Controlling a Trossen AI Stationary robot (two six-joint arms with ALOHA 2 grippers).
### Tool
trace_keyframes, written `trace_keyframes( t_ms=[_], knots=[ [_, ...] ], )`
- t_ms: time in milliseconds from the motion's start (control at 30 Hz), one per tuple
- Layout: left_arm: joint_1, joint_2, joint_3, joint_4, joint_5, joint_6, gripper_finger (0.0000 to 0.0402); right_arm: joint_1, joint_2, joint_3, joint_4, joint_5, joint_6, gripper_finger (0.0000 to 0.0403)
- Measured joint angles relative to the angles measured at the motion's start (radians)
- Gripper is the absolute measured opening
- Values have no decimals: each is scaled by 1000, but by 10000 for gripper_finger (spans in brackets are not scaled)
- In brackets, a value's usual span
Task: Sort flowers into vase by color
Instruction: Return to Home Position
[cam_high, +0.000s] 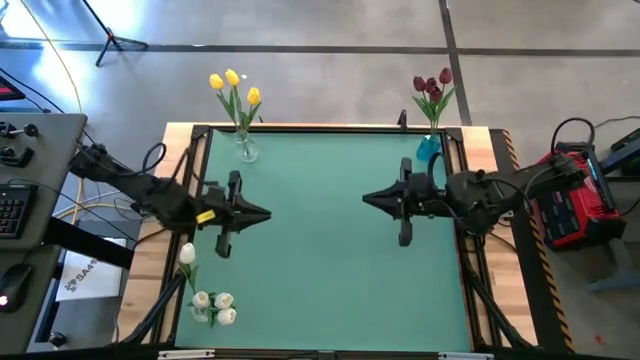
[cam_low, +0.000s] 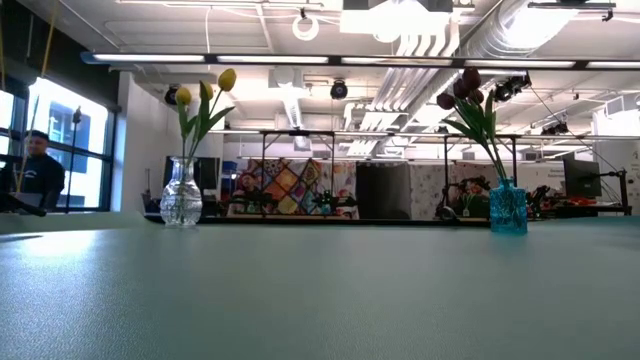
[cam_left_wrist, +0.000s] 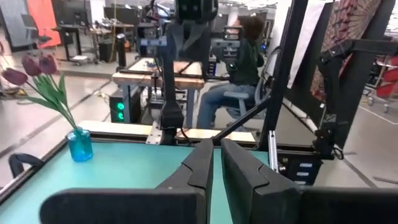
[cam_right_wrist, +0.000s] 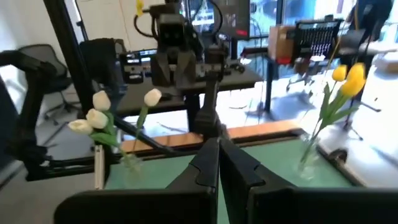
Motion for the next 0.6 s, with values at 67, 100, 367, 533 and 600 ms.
trace_keyframes(
  t_ms=[67,100,367,533,600],
  knots=[
    [34,3,0,0,41,-5,18,15,-12,0,-3,23,-42,0],
    [48,2,0,4,51,-5,18,21,-22,0,-18,33,-62,0],
    [95,-117,0,-51,35,61,1,66,-103,0,-141,142,-75,0],
    [98,-229,0,-239,-20,35,1,73,-131,-16,-130,152,-118,0],
    [98,-259,0,-310,-23,15,1,73,-156,-60,-102,174,-118,0]
  ],
)
